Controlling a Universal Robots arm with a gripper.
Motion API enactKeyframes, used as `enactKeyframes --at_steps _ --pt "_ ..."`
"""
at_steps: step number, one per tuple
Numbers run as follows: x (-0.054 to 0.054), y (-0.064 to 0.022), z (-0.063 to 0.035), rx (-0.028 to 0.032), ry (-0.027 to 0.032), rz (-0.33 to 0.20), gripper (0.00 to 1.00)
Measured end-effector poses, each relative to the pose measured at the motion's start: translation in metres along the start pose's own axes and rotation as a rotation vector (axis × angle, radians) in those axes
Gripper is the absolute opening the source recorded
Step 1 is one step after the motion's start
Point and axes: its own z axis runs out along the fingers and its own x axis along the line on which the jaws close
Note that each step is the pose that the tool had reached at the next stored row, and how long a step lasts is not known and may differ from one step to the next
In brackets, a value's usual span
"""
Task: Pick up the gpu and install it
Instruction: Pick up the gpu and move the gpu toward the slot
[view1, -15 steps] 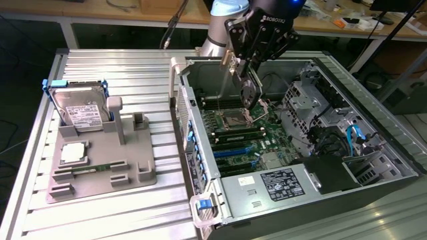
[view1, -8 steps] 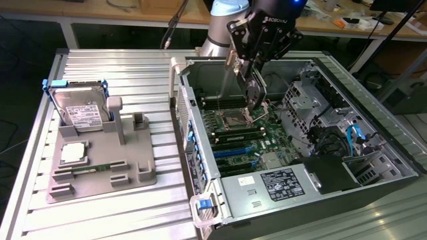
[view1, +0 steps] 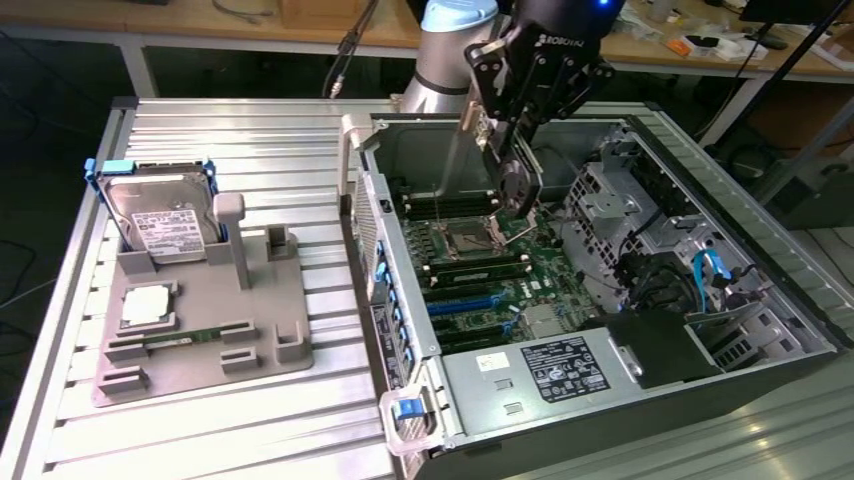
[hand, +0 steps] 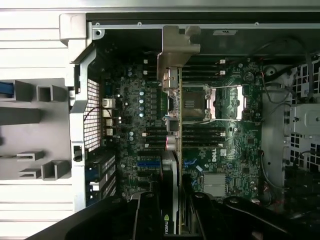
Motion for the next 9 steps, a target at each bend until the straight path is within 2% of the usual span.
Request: enactKeyframes --at_steps 9 --pt "-0.0081 0.0 0.0001 0.0 -0.0143 0.0 0.27"
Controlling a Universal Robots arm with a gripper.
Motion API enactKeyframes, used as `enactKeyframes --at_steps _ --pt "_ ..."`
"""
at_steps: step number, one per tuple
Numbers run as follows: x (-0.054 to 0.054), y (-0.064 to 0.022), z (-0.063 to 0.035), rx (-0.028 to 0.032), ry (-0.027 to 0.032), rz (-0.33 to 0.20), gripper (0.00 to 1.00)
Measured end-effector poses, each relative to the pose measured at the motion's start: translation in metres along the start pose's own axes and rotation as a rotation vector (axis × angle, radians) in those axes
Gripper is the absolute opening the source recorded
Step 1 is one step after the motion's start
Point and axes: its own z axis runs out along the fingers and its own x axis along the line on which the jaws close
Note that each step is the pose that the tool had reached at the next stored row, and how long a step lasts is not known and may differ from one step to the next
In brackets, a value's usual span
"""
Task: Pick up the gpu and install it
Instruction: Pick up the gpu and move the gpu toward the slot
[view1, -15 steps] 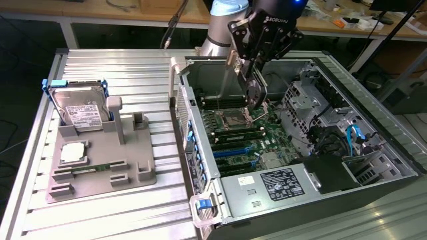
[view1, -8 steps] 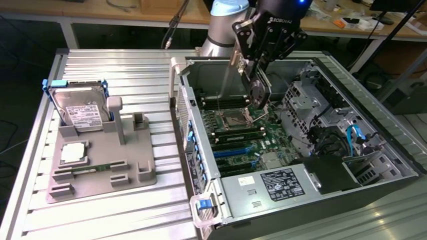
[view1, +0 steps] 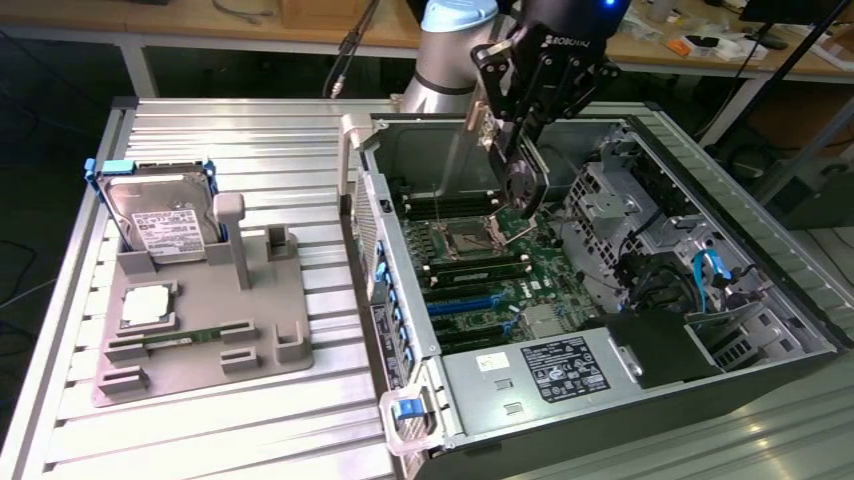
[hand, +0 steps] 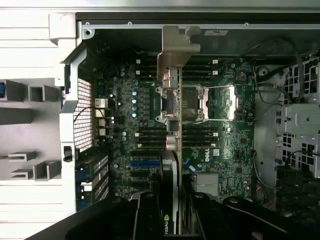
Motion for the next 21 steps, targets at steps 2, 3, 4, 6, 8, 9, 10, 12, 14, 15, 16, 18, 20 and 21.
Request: enactKeyframes --at_steps 2,3,4,6,8,9,10,12,14,15,16,18,20,21 --pt "0.0 0.0 0.0 0.0 -0.0001 0.0 0.27" --pt "0.0 0.0 0.0 0.0 -0.0001 0.0 0.27" --pt "-0.001 0.0001 0.0 0.0 -0.0002 0.0 0.27" --pt "-0.002 0.0001 0.0 0.0 -0.0001 0.0 0.27" --pt "-0.003 0.0001 0.0003 -0.0002 -0.0002 0.0 0.27" --pt "-0.004 0.0001 0.0004 -0.0002 -0.0002 0.0 0.27" --pt "-0.005 0.0002 0.0004 0.0001 -0.0001 0.0 0.27" --pt "-0.008 0.0001 0.0007 0.0 -0.0001 0.0 0.27" --pt "-0.011 0.0002 0.0011 -0.0001 -0.0001 0.0 0.27" --pt "-0.014 0.0002 0.0013 0.0 -0.0001 0.0 0.27" --pt "-0.018 0.0003 0.0015 0.0 -0.0001 0.0 0.27" --pt "-0.023 0.0003 0.0017 0.0 -0.0001 0.0 0.27" --pt "-0.027 0.0003 0.002 0.0 -0.0001 0.0 0.27" --pt "-0.029 0.0003 0.0022 -0.0001 -0.0002 0.0 0.27"
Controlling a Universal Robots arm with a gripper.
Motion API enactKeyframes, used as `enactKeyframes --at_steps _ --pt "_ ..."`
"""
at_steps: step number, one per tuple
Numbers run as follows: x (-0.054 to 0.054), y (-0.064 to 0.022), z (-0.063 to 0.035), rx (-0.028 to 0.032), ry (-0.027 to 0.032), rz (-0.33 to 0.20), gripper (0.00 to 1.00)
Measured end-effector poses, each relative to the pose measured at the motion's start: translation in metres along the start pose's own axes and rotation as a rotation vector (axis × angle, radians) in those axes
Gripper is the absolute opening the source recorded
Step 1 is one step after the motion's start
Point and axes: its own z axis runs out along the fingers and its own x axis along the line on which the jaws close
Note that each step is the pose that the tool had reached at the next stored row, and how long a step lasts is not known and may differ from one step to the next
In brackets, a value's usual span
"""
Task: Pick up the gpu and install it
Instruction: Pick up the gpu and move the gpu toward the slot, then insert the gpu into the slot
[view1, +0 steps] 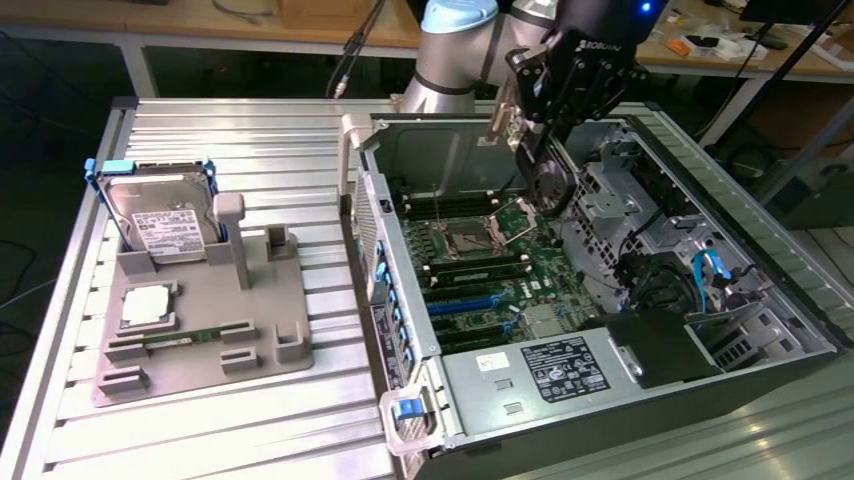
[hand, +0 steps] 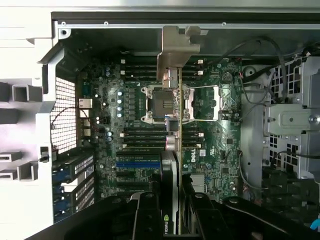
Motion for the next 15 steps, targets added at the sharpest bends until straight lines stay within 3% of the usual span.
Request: enactKeyframes --at_steps 15 --pt "-0.0004 0.0 0.0 0.0001 0.0 0.0 0.27"
